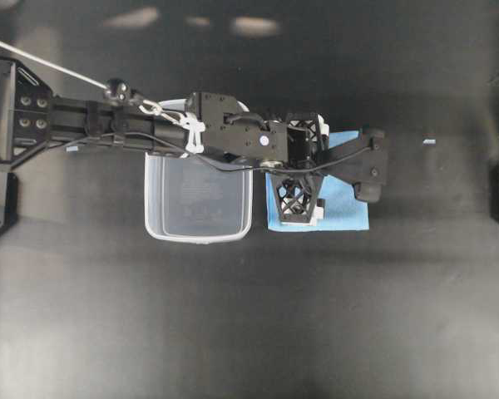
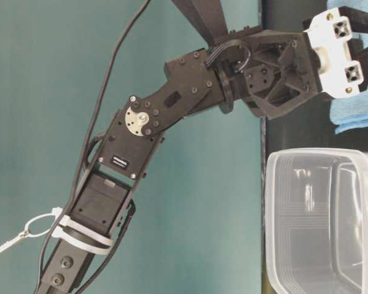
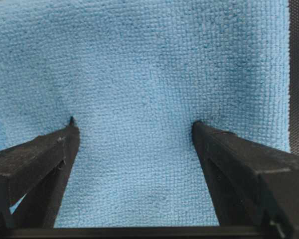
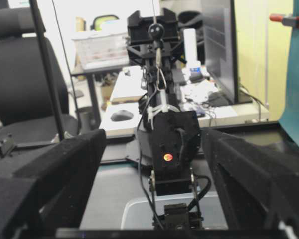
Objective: Place the blue towel into the container with the left arm.
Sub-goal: 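Lift the held towel and carry it left over the clear container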
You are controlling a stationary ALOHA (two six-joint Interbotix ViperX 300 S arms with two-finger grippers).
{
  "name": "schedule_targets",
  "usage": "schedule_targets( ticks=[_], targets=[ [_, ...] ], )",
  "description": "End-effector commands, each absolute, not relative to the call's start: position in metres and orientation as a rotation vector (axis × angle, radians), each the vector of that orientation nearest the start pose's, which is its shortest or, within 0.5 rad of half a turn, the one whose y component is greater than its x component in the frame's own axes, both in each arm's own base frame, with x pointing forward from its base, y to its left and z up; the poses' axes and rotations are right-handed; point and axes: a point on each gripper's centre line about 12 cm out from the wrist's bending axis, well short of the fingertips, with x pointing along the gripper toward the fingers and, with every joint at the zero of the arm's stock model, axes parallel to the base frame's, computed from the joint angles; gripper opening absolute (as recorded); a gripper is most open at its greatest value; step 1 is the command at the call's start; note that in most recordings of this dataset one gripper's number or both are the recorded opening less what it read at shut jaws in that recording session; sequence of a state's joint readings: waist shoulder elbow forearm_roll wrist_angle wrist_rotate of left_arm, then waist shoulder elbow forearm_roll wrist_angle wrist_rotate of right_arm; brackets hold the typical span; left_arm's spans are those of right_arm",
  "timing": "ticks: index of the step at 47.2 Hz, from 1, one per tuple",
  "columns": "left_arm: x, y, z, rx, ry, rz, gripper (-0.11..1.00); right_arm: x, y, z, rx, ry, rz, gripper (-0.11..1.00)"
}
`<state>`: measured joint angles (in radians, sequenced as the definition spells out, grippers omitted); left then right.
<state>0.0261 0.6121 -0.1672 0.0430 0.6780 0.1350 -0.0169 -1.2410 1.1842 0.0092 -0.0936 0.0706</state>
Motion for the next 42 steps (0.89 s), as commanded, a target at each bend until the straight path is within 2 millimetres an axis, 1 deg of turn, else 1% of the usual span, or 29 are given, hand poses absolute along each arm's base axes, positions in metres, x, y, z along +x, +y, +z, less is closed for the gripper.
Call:
schedule_targets(
  ticks=[1, 5, 9, 11, 14, 19, 21, 23, 24, 27, 29, 30, 32, 36, 38, 40, 42],
  targets=[
    [0.542, 0.011, 0.096, 0.159, 1.137, -0.058, 0.89, 0.152, -0.003, 0.32, 0.083, -0.16, -0.011, 0.76],
    [0.539, 0.014, 0.094, 0.15, 1.149, -0.05, 0.86, 0.152, -0.003, 0.319, 0.083, -0.149, -0.012, 0.76],
    [0.538, 0.015, 0.095, 0.149, 1.16, -0.049, 0.76, 0.15, -0.003, 0.321, 0.083, -0.151, -0.011, 0.76],
    [0.537, 0.014, 0.096, 0.149, 1.165, -0.051, 0.67, 0.15, -0.003, 0.322, 0.083, -0.154, -0.011, 0.76],
    [0.538, 0.013, 0.1, 0.159, 1.16, -0.058, 0.48, 0.149, -0.003, 0.323, 0.083, -0.157, -0.011, 0.76],
    [0.543, 0.011, 0.121, 0.168, 1.114, -0.06, 0.18, 0.148, -0.003, 0.324, 0.081, -0.162, -0.011, 0.76],
    [0.545, 0.011, 0.132, 0.168, 1.092, -0.058, 0.1, 0.148, -0.003, 0.324, 0.081, -0.162, -0.011, 0.76],
    [0.547, 0.012, 0.149, 0.17, 1.062, -0.054, 0.06, 0.148, -0.003, 0.324, 0.081, -0.162, -0.011, 0.76],
    [0.547, 0.012, 0.154, 0.17, 1.056, -0.053, 0.06, 0.148, -0.003, 0.324, 0.081, -0.162, -0.011, 0.76],
    [0.548, 0.012, 0.178, 0.17, 1.021, -0.048, 0.06, 0.148, -0.003, 0.324, 0.081, -0.162, -0.011, 0.76],
    [0.548, 0.013, 0.197, 0.17, 0.998, -0.044, 0.06, 0.148, -0.003, 0.324, 0.081, -0.162, -0.011, 0.76],
    [0.547, 0.012, 0.213, 0.169, 0.98, -0.043, 0.06, 0.148, -0.003, 0.324, 0.081, -0.163, -0.011, 0.76],
    [0.544, 0.011, 0.232, 0.17, 0.966, -0.041, 0.06, 0.148, -0.003, 0.324, 0.081, -0.162, -0.011, 0.76],
    [0.53, 0.01, 0.273, 0.17, 0.952, -0.039, 0.06, 0.148, -0.003, 0.324, 0.081, -0.163, -0.011, 0.76],
    [0.517, 0.012, 0.295, 0.167, 0.962, -0.034, 0.06, 0.148, -0.003, 0.324, 0.081, -0.165, -0.011, 0.76],
    [0.505, 0.013, 0.31, 0.165, 0.973, -0.03, 0.06, 0.148, -0.003, 0.324, 0.081, -0.165, -0.011, 0.76],
    [0.493, 0.015, 0.321, 0.161, 0.988, -0.026, 0.06, 0.148, -0.003, 0.324, 0.081, -0.163, -0.011, 0.75]
  ],
)
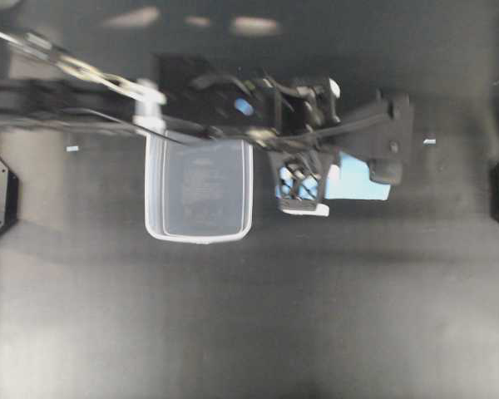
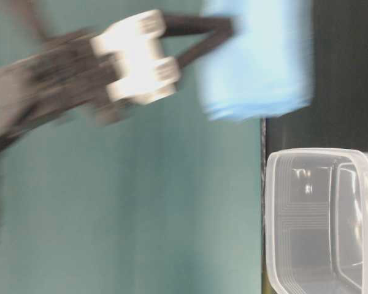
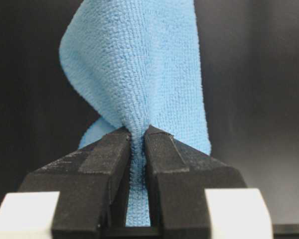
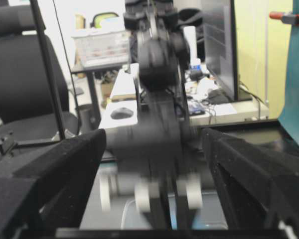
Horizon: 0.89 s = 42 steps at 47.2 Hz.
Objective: Place the blue towel into the container with the left arm.
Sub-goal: 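Lift the held towel and carry it left over the clear container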
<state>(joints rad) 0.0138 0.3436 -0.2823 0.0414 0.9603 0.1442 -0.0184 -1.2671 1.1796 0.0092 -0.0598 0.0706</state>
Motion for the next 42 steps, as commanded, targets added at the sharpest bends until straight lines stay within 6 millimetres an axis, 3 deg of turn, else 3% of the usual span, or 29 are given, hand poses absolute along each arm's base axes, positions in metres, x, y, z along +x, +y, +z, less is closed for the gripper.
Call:
schedule_targets(
  ticks=[1, 6, 9, 22, 42],
  targets=[
    [0.485, 0.017, 0.327, 0.158, 0.999, -0.022, 0.06, 0.148, -0.003, 0.324, 0.081, -0.163, -0.011, 0.76],
    [0.456, 0.024, 0.34, 0.145, 1.024, -0.006, 0.06, 0.148, -0.003, 0.324, 0.081, -0.162, -0.011, 0.75],
    [0.439, 0.027, 0.337, 0.139, 1.043, 0.0, 0.06, 0.148, -0.003, 0.323, 0.081, -0.16, -0.011, 0.76],
    [0.387, 0.027, 0.287, 0.133, 1.101, -0.004, 0.06, 0.15, -0.003, 0.321, 0.083, -0.149, -0.011, 0.76],
    [0.359, 0.026, 0.224, 0.136, 1.101, -0.01, 0.06, 0.15, -0.003, 0.318, 0.083, -0.142, -0.012, 0.76]
  ],
)
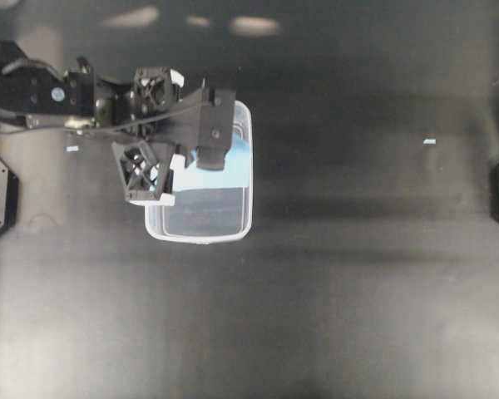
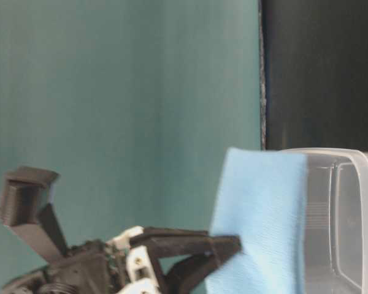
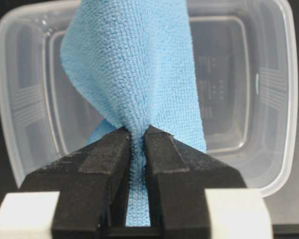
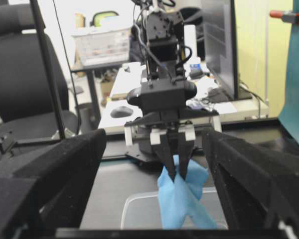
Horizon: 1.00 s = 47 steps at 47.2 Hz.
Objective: Place the blue towel into the container with the left arm.
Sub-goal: 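Lower the towel into the container and open the left gripper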
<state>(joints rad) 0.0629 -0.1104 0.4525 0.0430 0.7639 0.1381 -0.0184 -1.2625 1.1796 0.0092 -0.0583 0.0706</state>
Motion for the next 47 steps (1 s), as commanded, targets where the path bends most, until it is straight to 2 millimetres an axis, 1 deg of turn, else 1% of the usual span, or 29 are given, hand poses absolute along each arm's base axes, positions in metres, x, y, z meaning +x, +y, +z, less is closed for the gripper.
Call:
schedule_targets(
  ticks=[1, 3, 7, 13, 25, 27, 34, 37, 40, 42, 47],
  targets=[
    [0.358, 0.026, 0.22, 0.137, 1.107, -0.012, 0.06, 0.15, -0.003, 0.318, 0.083, -0.142, -0.012, 0.76],
    [0.358, 0.025, 0.214, 0.137, 1.111, -0.014, 0.06, 0.151, -0.003, 0.317, 0.083, -0.139, -0.012, 0.76],
    [0.36, 0.024, 0.208, 0.134, 1.085, -0.012, 0.06, 0.151, -0.003, 0.317, 0.083, -0.137, -0.012, 0.76],
    [0.362, 0.025, 0.207, 0.145, 1.041, -0.014, 0.06, 0.151, -0.003, 0.317, 0.083, -0.137, -0.012, 0.76],
    [0.359, 0.025, 0.199, 0.13, 1.051, -0.007, 0.08, 0.151, -0.003, 0.317, 0.085, -0.142, -0.012, 0.76],
    [0.359, 0.025, 0.198, 0.129, 1.051, -0.006, 0.15, 0.151, -0.003, 0.317, 0.085, -0.142, -0.012, 0.76],
    [0.363, 0.025, 0.202, 0.12, 1.013, 0.001, 0.59, 0.151, -0.003, 0.317, 0.085, -0.142, -0.012, 0.76],
    [0.366, 0.025, 0.207, 0.104, 0.992, 0.011, 0.76, 0.15, -0.003, 0.317, 0.083, -0.143, -0.012, 0.76],
    [0.367, 0.025, 0.216, 0.087, 0.968, 0.023, 0.88, 0.15, -0.003, 0.317, 0.083, -0.143, -0.012, 0.76],
    [0.367, 0.023, 0.229, 0.083, 0.934, 0.025, 0.91, 0.15, -0.003, 0.318, 0.083, -0.145, -0.012, 0.76],
    [0.363, 0.02, 0.263, 0.075, 0.84, 0.03, 0.88, 0.151, -0.003, 0.318, 0.083, -0.142, -0.012, 0.76]
  ],
)
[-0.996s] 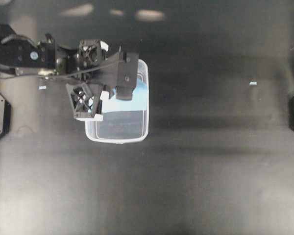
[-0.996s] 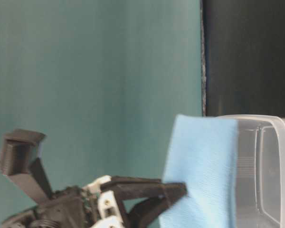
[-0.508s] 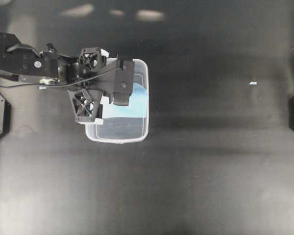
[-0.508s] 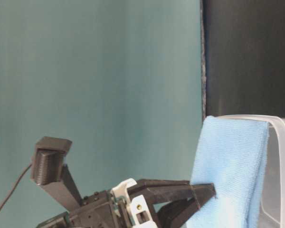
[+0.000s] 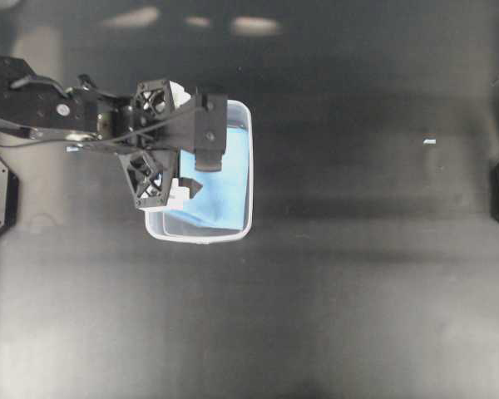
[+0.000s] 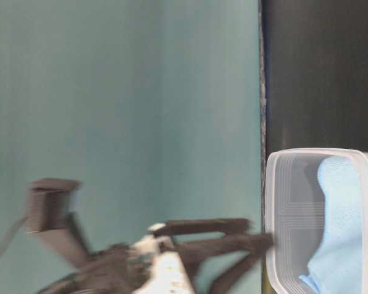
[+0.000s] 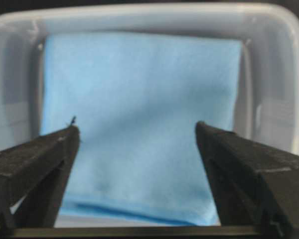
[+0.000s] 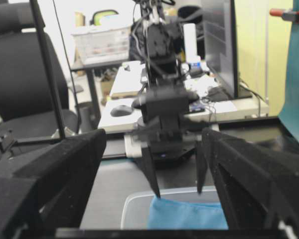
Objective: Place the blue towel into the container with the left arm.
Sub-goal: 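Lower the towel into the container and open the left gripper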
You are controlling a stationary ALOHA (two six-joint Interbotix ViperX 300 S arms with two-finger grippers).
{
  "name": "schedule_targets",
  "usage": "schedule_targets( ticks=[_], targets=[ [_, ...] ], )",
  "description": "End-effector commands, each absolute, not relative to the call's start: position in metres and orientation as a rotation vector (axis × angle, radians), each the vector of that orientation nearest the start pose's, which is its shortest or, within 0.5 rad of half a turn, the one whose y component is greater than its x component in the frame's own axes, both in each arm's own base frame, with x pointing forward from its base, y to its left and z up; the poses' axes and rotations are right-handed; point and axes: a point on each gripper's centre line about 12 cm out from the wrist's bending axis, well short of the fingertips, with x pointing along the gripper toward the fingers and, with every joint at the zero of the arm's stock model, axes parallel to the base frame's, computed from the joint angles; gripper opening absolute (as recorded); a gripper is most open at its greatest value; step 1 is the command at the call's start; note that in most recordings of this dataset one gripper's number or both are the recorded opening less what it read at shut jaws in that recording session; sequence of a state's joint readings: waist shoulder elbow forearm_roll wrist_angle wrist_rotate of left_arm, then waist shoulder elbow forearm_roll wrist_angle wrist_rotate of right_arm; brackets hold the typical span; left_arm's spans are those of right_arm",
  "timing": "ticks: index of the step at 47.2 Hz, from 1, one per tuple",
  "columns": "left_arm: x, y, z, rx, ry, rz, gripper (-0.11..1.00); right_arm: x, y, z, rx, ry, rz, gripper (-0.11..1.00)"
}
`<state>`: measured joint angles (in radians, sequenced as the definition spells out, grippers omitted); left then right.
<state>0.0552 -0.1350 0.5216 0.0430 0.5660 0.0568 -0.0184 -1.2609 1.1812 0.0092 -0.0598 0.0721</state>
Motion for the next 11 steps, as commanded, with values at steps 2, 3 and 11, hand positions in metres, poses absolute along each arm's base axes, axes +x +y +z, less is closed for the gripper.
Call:
schedule_targets(
  ticks=[2, 3, 11],
  targets=[
    [0.358, 0.018, 0.282, 0.076, 0.784, 0.029, 0.89, 0.151, -0.003, 0.317, 0.083, -0.139, -0.012, 0.76],
    [0.355, 0.018, 0.29, 0.077, 0.764, 0.029, 0.89, 0.151, -0.003, 0.317, 0.082, -0.139, -0.012, 0.76],
    [0.325, 0.009, 0.337, 0.078, 0.621, 0.017, 0.89, 0.151, -0.003, 0.316, 0.082, -0.137, -0.012, 0.76]
  ],
)
